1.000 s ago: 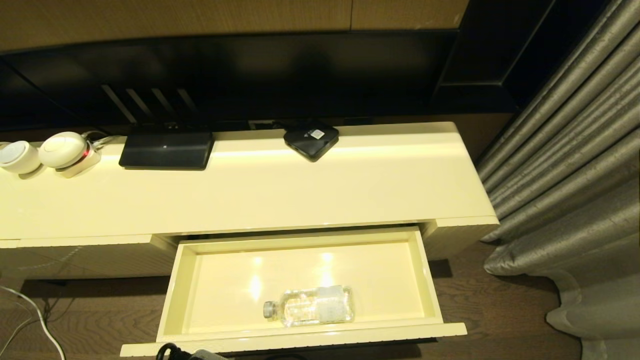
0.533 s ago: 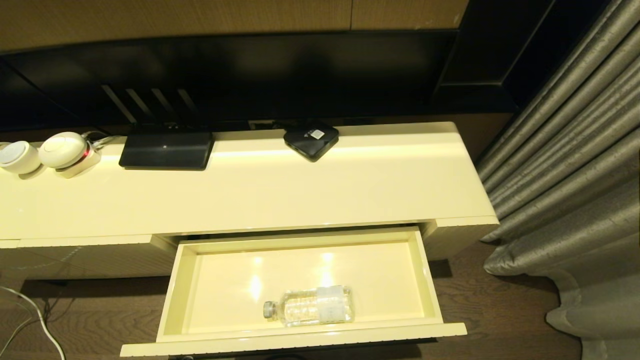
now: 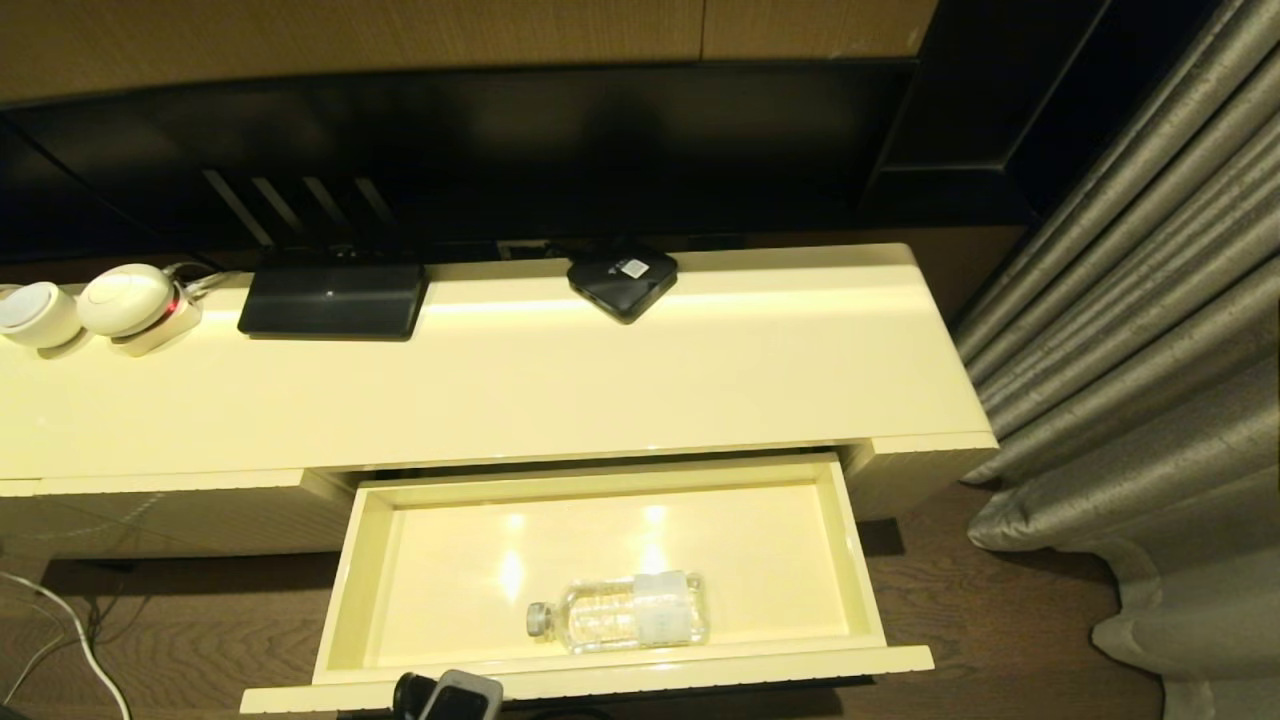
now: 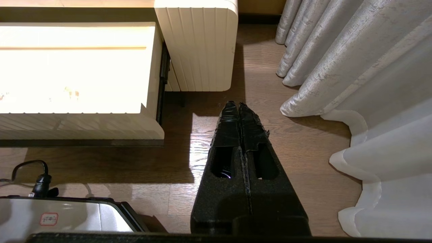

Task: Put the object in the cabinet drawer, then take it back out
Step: Close the drawer

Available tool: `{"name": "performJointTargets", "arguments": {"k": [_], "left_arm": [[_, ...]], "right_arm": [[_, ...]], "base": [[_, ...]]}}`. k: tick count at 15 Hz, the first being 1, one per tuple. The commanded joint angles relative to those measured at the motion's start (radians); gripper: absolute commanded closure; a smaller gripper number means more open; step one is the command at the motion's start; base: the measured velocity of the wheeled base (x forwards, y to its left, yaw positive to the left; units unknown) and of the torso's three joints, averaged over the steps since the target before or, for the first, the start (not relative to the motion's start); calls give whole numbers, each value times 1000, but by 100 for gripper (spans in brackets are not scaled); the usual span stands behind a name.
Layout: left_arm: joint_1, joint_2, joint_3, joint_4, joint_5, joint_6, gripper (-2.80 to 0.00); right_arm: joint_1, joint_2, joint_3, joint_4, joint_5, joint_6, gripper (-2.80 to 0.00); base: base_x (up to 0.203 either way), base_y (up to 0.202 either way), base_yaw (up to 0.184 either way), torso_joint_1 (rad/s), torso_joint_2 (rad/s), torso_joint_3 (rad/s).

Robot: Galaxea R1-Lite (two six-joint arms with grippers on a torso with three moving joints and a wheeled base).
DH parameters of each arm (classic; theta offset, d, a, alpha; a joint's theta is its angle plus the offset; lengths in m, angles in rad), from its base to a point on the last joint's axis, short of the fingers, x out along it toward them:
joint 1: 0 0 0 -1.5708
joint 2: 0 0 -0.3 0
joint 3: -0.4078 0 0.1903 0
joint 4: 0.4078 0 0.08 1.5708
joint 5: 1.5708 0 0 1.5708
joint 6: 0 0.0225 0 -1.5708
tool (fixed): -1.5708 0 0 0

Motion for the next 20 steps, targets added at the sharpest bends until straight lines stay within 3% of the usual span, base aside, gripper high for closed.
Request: {"name": "performJointTargets", "arguments": {"k": [1,6,20], "left_arm": [[26,42,-20,-25,27,-2,0],[79,152,-56,-136,121,3,0],[206,195,-194,-181,170,49,0]], "right_arm": [[1,1,0,0,0,0,0],[1,1,0,0,0,0,0],[1,1,0,-1,0,0,0]], "base": [[0,0,0,0,0,0],[0,0,0,0,0,0],[0,0,0,0,0,0]]}}
